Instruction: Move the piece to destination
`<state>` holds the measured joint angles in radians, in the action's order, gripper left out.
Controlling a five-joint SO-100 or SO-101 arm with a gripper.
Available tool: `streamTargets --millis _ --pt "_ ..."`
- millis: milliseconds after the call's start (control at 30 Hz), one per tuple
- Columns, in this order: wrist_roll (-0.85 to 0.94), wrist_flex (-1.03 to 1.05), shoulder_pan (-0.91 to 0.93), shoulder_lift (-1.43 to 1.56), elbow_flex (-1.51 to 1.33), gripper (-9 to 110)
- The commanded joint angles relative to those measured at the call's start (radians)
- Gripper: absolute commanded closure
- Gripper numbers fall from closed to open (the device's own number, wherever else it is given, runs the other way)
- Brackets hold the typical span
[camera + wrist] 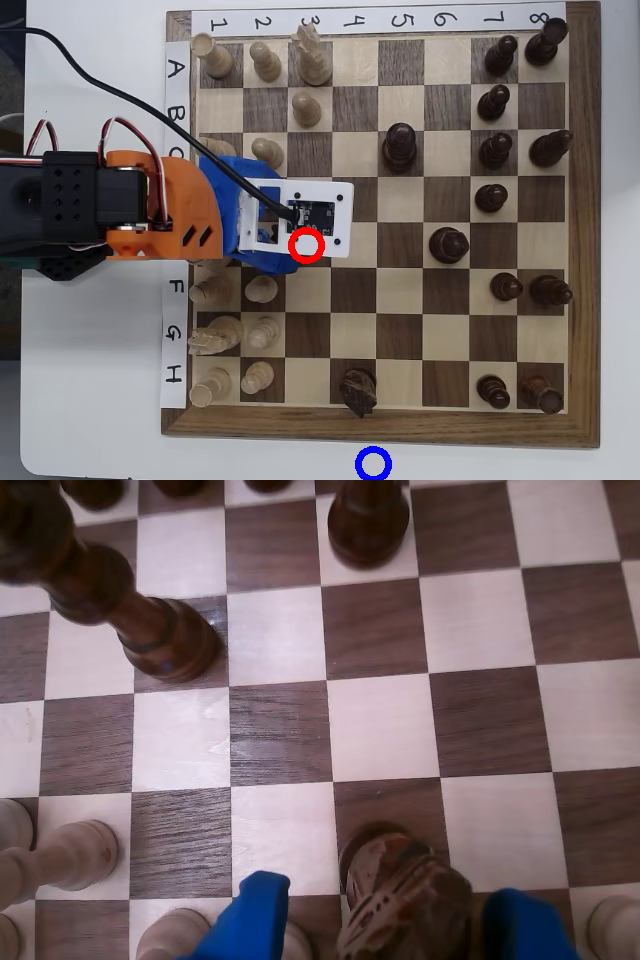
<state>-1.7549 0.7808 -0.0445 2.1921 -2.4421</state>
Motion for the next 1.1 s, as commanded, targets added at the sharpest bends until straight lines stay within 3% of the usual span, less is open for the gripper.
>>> streamTargets --millis 0,533,1067 --pt "-0.391 -0.074 0.014 -0.002 0.005 74" --pt "-0.295 -0.084 0.046 -0.006 -0.003 86" --pt "-0.311 -0.038 0.052 -0.008 0.000 101"
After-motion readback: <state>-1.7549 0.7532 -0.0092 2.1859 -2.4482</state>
